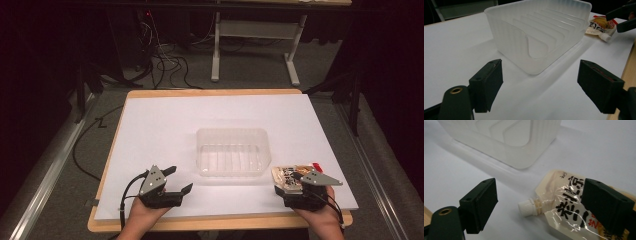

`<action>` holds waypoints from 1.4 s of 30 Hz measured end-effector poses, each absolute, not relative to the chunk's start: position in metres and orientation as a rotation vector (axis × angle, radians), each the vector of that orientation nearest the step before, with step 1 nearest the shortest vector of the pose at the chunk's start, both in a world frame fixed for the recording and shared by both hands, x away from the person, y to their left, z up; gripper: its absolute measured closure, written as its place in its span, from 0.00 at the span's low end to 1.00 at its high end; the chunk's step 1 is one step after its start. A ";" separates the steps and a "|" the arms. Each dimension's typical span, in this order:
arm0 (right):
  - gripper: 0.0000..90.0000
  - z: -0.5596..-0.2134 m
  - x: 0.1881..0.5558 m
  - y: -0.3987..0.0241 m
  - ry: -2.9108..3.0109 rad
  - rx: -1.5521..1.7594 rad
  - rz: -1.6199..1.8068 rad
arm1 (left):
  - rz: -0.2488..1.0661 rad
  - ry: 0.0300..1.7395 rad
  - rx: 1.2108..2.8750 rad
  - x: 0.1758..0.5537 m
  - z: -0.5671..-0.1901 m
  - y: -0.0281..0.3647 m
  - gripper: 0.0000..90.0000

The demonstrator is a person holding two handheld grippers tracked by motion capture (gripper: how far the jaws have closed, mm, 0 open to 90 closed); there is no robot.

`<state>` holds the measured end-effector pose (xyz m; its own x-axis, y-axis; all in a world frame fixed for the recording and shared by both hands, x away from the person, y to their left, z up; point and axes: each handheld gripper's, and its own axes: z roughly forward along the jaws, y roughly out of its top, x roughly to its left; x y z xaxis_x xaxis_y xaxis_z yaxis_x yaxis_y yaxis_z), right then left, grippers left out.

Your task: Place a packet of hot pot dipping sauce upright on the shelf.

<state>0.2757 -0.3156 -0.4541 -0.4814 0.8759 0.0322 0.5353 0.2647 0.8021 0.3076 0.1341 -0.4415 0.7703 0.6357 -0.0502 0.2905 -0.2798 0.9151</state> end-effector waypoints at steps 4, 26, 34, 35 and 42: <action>0.13 -0.458 0.277 -0.310 2.162 1.274 1.069 | 0.397 0.705 1.876 0.307 -0.441 0.134 0.23; 0.20 -0.478 0.290 -0.304 2.306 1.315 1.021 | 0.407 0.720 1.879 0.302 -0.442 0.141 0.23; 0.30 -0.479 0.290 -0.304 2.282 1.292 0.986 | 0.407 0.722 1.881 0.302 -0.442 0.142 0.23; 0.36 -0.479 0.289 -0.304 2.276 1.278 0.964 | 0.408 0.722 1.881 0.302 -0.442 0.142 0.23; 0.45 -0.479 0.289 -0.305 2.251 1.246 0.934 | 0.405 0.718 1.887 0.302 -0.443 0.140 0.23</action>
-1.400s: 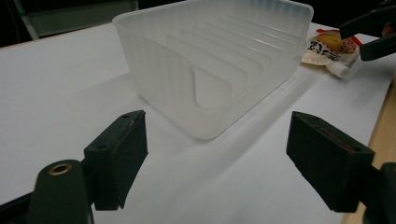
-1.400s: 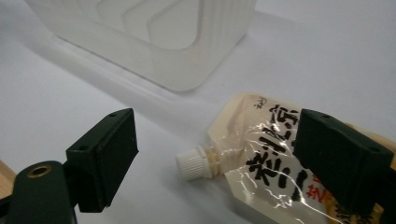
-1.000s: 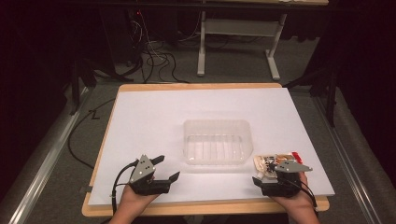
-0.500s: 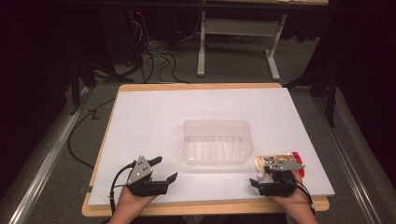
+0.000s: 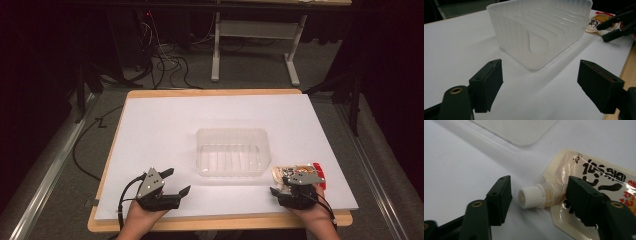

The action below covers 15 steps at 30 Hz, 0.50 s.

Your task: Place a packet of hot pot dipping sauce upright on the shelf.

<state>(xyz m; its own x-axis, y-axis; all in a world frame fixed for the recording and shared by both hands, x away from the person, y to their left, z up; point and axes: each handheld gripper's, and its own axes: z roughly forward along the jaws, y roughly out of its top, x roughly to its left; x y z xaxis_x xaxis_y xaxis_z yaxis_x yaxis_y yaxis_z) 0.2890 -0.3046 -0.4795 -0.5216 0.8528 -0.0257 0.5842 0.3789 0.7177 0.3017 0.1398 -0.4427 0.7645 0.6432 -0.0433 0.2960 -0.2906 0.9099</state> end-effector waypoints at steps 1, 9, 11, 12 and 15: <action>0.45 -0.479 0.289 -0.305 2.251 1.246 0.934 | 0.405 0.718 1.887 0.302 -0.443 0.140 0.23; 0.55 -0.477 0.290 -0.308 2.249 1.259 0.940 | 0.403 0.718 1.887 0.302 -0.443 0.139 0.23; 0.56 -0.476 0.291 -0.311 2.249 1.279 0.969 | 0.403 0.718 1.887 0.301 -0.443 0.139 0.23; 0.56 -0.476 0.292 -0.313 2.251 1.278 0.984 | 0.405 0.719 1.887 0.301 -0.443 0.140 0.23; 0.56 -0.474 0.291 -0.315 2.240 1.287 1.003 | 0.404 0.720 1.887 0.301 -0.443 0.140 0.23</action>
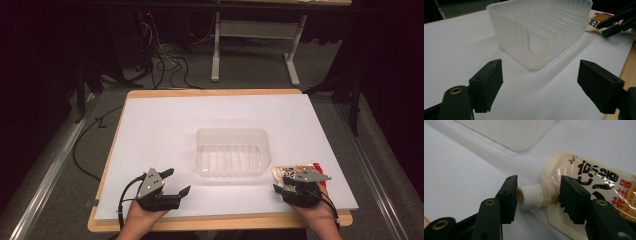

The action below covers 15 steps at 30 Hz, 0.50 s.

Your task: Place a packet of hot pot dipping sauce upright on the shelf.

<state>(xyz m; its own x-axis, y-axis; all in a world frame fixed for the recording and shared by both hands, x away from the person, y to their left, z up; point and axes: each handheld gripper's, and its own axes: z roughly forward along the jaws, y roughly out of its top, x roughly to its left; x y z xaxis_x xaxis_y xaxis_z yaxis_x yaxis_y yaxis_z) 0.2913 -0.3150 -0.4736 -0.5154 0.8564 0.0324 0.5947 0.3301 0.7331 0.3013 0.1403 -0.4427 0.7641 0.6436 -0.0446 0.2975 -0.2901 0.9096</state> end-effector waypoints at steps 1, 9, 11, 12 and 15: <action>0.57 -0.471 0.291 -0.318 2.220 1.291 1.015 | 0.403 0.721 1.887 0.302 -0.443 0.141 0.23; 0.69 -0.459 0.285 -0.330 2.094 1.270 1.023 | 0.405 0.712 1.886 0.302 -0.443 0.139 0.23; 0.68 -0.460 0.286 -0.333 2.077 1.288 1.001 | 0.400 0.712 1.891 0.302 -0.444 0.138 0.23; 0.68 -0.460 0.286 -0.333 2.077 1.288 1.001 | 0.400 0.712 1.891 0.302 -0.444 0.138 0.23; 0.70 -0.466 0.288 -0.328 2.133 1.278 0.956 | 0.396 0.711 1.895 0.302 -0.444 0.138 0.23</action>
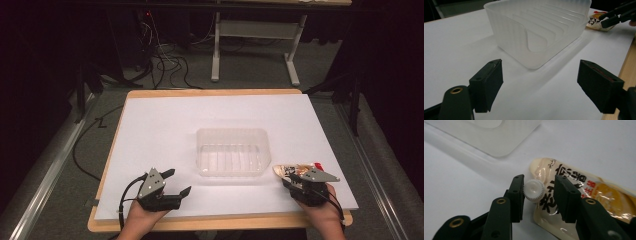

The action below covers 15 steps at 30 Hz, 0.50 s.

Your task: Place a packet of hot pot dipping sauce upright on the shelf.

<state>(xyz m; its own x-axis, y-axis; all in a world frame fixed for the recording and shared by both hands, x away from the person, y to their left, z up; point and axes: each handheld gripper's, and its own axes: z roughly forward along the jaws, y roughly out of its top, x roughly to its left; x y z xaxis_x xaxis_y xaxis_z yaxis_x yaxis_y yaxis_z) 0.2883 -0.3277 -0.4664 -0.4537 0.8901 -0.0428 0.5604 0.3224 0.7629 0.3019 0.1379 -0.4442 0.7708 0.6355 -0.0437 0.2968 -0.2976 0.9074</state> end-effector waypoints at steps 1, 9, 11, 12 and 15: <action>0.70 -0.466 0.288 -0.328 2.133 1.278 0.956 | 0.396 0.711 1.895 0.302 -0.444 0.138 0.23; 0.81 -0.475 0.296 -0.320 2.195 1.266 0.877 | 0.390 0.713 1.896 0.302 -0.445 0.138 0.23; 0.82 -0.474 0.298 -0.321 2.204 1.270 0.891 | 0.389 0.712 1.895 0.302 -0.445 0.138 0.23; 0.82 -0.473 0.298 -0.321 2.199 1.277 0.898 | 0.389 0.712 1.895 0.302 -0.445 0.138 0.23; 0.82 -0.469 0.297 -0.324 2.187 1.289 0.934 | 0.389 0.713 1.894 0.302 -0.445 0.138 0.23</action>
